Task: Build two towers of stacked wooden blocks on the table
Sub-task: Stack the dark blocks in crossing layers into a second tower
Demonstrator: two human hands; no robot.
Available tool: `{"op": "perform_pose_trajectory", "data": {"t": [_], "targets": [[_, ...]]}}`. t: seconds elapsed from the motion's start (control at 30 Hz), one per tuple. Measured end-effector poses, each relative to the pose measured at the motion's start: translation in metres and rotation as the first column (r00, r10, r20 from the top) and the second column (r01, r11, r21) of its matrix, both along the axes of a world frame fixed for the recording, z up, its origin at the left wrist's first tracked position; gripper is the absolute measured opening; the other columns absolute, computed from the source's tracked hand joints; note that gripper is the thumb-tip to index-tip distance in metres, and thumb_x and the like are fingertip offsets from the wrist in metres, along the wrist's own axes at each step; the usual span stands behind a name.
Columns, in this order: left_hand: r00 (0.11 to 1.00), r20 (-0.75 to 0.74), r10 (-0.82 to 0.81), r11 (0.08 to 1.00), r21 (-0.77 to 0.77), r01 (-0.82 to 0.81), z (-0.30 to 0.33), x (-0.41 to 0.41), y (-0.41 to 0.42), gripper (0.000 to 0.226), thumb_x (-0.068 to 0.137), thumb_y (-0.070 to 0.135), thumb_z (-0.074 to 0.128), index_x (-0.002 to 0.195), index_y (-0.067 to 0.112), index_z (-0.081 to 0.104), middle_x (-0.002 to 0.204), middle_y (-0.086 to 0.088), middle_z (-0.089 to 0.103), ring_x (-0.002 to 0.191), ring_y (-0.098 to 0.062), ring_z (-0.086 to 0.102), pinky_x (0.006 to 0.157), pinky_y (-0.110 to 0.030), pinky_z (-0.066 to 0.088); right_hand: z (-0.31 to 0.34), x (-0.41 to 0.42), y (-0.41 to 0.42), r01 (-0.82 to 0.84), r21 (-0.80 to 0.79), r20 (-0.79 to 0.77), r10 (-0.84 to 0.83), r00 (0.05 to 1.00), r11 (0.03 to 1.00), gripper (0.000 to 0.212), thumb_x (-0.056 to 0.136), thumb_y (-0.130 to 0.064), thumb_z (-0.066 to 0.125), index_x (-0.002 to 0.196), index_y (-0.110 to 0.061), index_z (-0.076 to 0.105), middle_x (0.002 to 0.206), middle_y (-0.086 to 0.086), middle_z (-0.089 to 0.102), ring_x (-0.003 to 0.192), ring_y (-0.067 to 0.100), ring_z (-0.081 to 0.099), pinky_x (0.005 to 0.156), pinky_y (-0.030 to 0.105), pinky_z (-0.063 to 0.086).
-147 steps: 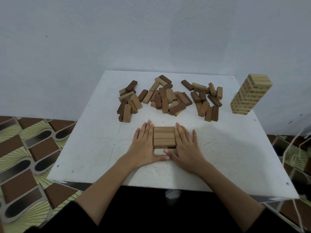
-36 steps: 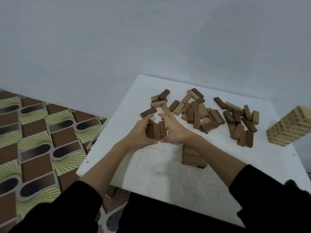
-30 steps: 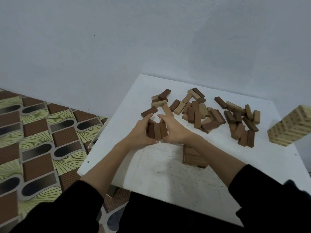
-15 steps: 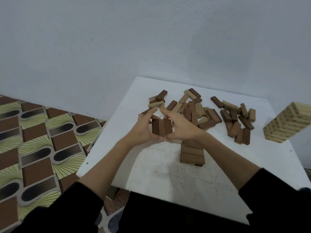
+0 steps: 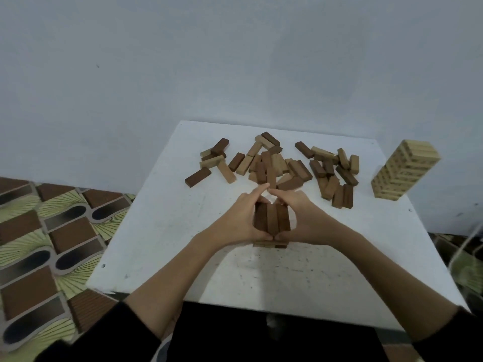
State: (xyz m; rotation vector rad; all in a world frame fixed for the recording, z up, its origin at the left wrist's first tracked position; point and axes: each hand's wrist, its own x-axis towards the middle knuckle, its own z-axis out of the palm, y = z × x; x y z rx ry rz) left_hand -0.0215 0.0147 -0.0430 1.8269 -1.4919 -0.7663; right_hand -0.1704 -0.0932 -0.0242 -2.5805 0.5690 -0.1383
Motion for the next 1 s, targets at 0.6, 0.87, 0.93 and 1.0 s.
{"op": "perform_pose_trajectory", "data": {"t": [0.6,0.87,0.93,1.0], "targets": [[0.999,0.027,-0.03,0.998,0.055,0.028,-0.008,-0.005,0.005,0.107,0.068,0.026,0.085,0.148,0.025,0.015,0.131,0.005,0.042,0.111,-0.004,0.034,0.091,-0.019,0.027,-0.004,-0.008,0.013,-0.005,0.037,-0.026,0.006,1.0,0.999,0.103,0.07,-0.037,0.08,0.147,-0.01,0.018,0.141,0.01,0.037,0.127,0.024,0.033,0.105,0.031,0.026],[1.0,0.03,-0.01,0.999,0.045,0.009,-0.011,-0.005,0.005,0.107,0.068,0.024,0.084,0.149,0.026,0.014,0.12,0.011,0.04,0.109,-0.002,0.033,0.076,-0.001,0.024,-0.006,-0.008,0.014,0.01,0.023,-0.033,-0.009,0.999,1.0,0.101,0.071,-0.032,0.08,0.147,-0.01,0.017,0.137,0.012,0.039,0.121,0.025,0.035,0.1,0.032,0.03],[1.0,0.03,-0.006,0.999,0.041,0.005,-0.012,-0.006,0.005,0.107,0.068,0.023,0.084,0.149,0.025,0.014,0.117,0.013,0.038,0.108,-0.003,0.034,0.076,0.0,0.025,-0.005,-0.008,0.015,0.005,0.02,-0.024,-0.004,1.0,1.0,0.099,0.072,-0.029,0.079,0.146,-0.008,0.018,0.136,0.013,0.04,0.122,0.025,0.036,0.1,0.03,0.028],[0.999,0.032,-0.004,0.999,0.038,0.003,-0.012,-0.006,0.005,0.106,0.068,0.022,0.084,0.149,0.025,0.015,0.115,0.014,0.038,0.107,-0.003,0.034,0.076,-0.001,0.026,-0.005,-0.007,0.016,0.001,0.016,-0.016,0.0,1.0,1.0,0.097,0.072,-0.028,0.079,0.145,-0.005,0.02,0.134,0.014,0.041,0.121,0.026,0.036,0.1,0.03,0.027]]}}
